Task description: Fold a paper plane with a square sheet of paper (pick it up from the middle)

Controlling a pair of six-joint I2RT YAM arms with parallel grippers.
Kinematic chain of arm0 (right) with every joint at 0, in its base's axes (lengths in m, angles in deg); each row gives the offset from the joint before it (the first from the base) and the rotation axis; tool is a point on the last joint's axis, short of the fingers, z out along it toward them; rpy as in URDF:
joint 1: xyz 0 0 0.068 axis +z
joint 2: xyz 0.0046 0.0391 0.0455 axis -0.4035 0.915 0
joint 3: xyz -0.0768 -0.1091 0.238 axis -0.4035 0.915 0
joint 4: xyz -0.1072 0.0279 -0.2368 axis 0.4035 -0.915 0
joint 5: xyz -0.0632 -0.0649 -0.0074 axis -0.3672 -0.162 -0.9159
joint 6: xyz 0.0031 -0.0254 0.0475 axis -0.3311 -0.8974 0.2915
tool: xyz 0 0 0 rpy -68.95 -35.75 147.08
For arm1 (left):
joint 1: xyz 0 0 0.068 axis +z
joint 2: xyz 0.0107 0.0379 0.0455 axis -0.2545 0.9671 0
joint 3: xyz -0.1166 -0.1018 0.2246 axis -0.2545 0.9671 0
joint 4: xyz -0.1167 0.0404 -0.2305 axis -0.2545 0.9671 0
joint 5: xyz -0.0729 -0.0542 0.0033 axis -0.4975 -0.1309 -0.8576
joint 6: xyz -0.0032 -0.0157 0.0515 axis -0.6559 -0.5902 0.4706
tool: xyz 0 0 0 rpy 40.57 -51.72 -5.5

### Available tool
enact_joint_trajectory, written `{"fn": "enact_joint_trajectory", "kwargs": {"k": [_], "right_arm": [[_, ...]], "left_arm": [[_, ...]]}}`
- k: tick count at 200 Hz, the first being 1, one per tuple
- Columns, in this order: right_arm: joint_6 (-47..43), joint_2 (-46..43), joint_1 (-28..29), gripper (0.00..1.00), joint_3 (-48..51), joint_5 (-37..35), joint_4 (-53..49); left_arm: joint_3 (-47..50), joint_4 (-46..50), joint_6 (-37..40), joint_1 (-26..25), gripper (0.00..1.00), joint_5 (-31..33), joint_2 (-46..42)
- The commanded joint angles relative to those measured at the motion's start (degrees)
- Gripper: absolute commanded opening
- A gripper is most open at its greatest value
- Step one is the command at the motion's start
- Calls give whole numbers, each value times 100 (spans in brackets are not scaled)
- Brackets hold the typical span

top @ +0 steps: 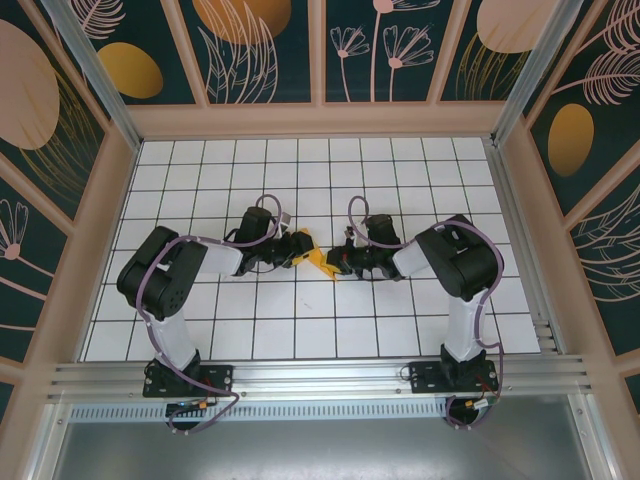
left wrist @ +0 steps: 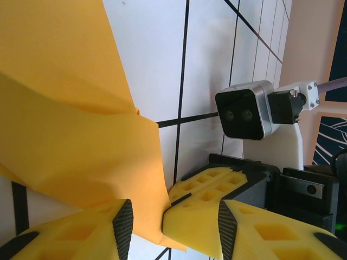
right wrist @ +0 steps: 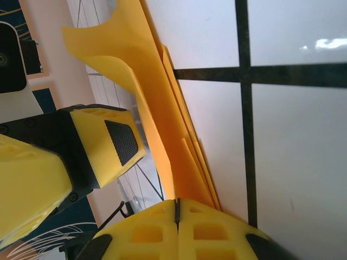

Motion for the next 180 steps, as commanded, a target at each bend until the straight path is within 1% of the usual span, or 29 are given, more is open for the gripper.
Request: {"fn": "enact_joint_trajectory", "kwargs": {"k": [1, 105, 135, 161, 180], "right_arm": [[93, 254, -45, 0, -40, -74, -91], [47, 268, -45, 0, -52, -103, -223], [-192, 122, -44, 0, -112, -112, -422], [-577, -134, -45, 9, -165, -35, -640], [-815, -307, -45, 12, -179, 67, -807]], "left_arm": [[-85, 42, 132, -46, 48, 44, 133], [-536, 1180, 346, -46, 44, 698, 338], [-675, 1552, 393, -46, 43, 879, 450], [-702, 1640, 370, -47, 43, 921, 495], [-694, 1672, 373, -46, 43, 947, 487]]}}
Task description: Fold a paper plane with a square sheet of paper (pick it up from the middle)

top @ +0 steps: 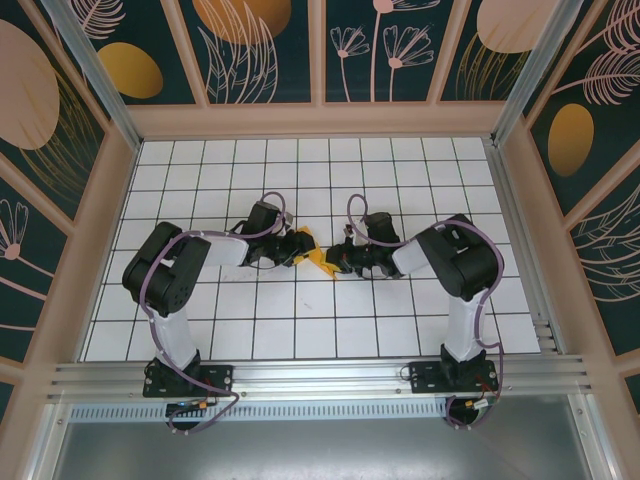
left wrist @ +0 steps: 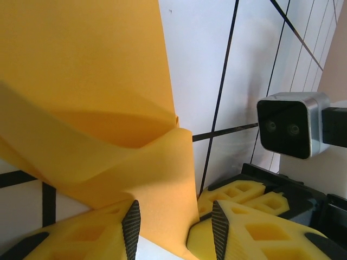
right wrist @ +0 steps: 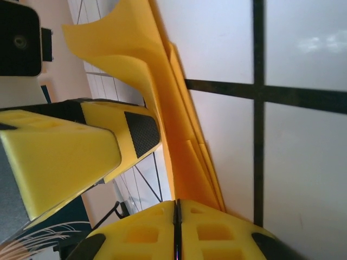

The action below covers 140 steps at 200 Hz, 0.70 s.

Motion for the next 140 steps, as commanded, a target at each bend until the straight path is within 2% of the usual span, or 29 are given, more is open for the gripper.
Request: {"fn": "enact_joint_trajectory", "kwargs": {"k": [1, 70, 117, 140], "right_arm": [[-480, -271, -25, 12, -55, 76, -547], [-1234, -529, 1, 17, -21, 121, -1233], [-2272, -551, 139, 22, -407, -106, -2049], [-2872, -646, 356, 22, -563, -734, -2428]], "left_arm": [[-17, 380, 198, 13, 43, 534, 269], [-17, 445, 157, 13, 43, 614, 259], [-104, 598, 148, 13, 43, 709, 300], [-136, 616, 146, 13, 43, 686, 314]]}}
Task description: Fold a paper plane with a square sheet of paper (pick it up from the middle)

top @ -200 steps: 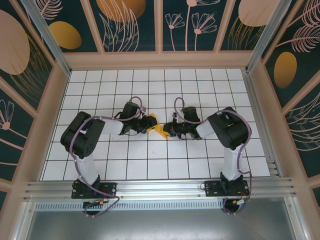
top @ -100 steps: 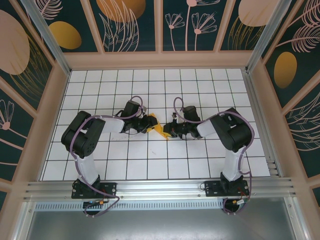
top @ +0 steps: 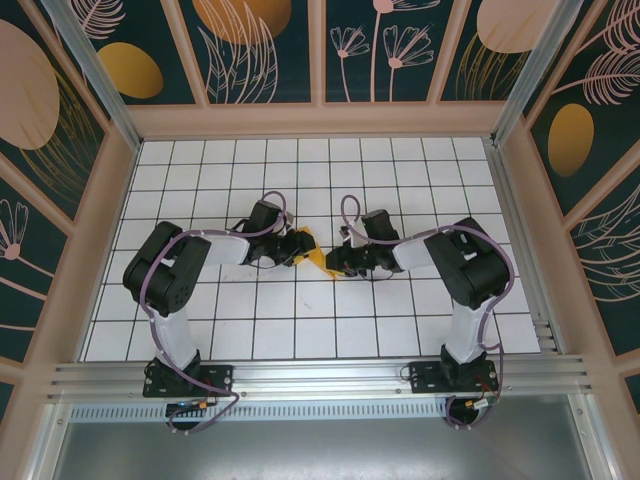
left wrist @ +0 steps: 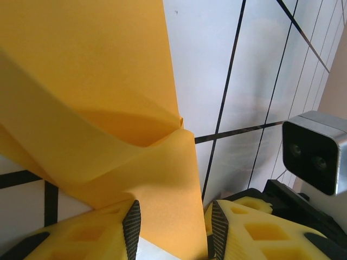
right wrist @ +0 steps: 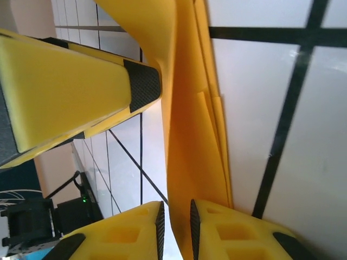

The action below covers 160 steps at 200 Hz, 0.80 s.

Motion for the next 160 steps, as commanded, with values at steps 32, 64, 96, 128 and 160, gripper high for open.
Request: {"fn": "enact_joint_trajectory", "kwargs": {"k": [32, 64, 96, 128, 160], "right_arm": [[-1097, -100, 292, 19, -368, -888, -776], [-1156, -137, 289, 14, -286, -972, -789], [-1196, -266, 231, 13, -194, -981, -722], [-1473, -500, 235, 17, -214, -966, -733], [-2030, -606, 400, 18, -386, -1291, -1126]], "left_arm": [[-22, 410, 171, 35, 43, 584, 293], [-39, 432, 179, 30, 43, 585, 289], [-61, 445, 197, 35, 43, 591, 301], [-81, 498, 186, 37, 43, 642, 340], [-137, 618, 203, 35, 43, 715, 376]]}}
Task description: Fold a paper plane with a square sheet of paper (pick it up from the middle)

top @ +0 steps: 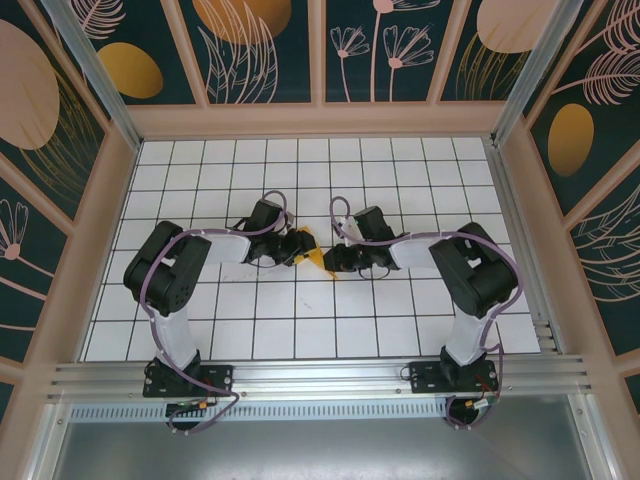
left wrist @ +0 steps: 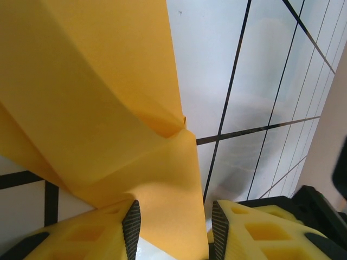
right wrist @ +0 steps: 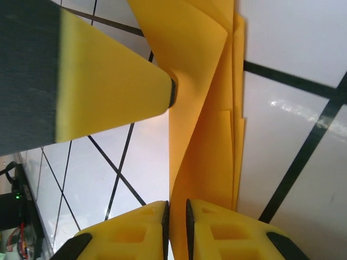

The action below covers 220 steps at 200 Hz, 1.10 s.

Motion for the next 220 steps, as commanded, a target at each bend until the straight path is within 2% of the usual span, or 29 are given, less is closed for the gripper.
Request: {"fn": "enact_joint_trajectory", "kwargs": {"k": [1, 68, 104, 144, 220], "right_arm": [[-599, -210, 130, 18, -146, -319, -359], [-866, -18, 268, 19, -327, -606, -555], [-838, 20, 248, 16, -273, -712, -499], [-815, 34, 208, 14, -174, -660, -402], [-891, 237, 215, 18, -241, -404, -447]], "left_arm": [[-17, 412, 205, 50, 43, 673, 348], [-44, 458, 214, 50, 43, 679, 379], [-53, 466, 217, 50, 43, 677, 361], [-96, 498, 243, 50, 43, 674, 361], [-106, 506, 253, 47, 44, 664, 357]]}}
